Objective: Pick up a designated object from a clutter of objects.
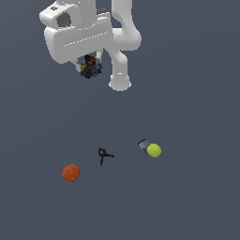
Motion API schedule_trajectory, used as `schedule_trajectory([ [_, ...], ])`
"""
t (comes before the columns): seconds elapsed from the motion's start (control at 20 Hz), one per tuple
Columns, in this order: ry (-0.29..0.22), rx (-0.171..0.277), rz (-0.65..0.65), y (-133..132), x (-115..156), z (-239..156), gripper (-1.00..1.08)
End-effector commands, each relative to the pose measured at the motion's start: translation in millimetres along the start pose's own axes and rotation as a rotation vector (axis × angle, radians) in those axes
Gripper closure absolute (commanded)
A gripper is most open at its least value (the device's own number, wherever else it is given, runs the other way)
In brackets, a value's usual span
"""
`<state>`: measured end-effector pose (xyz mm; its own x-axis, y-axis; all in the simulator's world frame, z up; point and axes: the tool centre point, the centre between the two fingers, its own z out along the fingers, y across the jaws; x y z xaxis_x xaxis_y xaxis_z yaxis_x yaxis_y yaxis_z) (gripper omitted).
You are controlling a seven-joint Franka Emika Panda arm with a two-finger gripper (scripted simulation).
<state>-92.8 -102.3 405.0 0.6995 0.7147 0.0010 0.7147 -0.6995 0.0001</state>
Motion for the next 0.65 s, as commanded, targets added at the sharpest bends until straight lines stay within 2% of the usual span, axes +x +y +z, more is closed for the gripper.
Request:
schedule_trajectory([
  [0.0,0.0,0.0,0.0,3.4,-0.6,-11.7,1.08],
  [0.6,-0.001,0.0,0.0,8.2,-0.4,-24.2,1.08],
])
